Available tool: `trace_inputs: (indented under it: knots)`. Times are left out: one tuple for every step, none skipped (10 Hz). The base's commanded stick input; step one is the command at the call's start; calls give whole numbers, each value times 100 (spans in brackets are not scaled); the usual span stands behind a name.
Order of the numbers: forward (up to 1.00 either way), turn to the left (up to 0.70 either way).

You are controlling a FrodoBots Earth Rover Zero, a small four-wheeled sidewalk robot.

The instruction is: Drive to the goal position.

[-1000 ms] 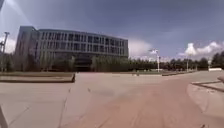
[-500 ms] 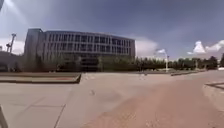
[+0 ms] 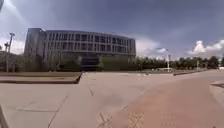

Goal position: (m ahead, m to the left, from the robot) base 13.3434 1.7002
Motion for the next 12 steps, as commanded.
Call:
trace_inputs:
  knots:
    - [70,0]
    - [70,0]
    - [70,0]
    - [70,0]
    - [70,0]
    - [70,0]
    - [70,0]
    - [70,0]
    - [70,0]
    - [70,0]
    - [70,0]
    - [70,0]
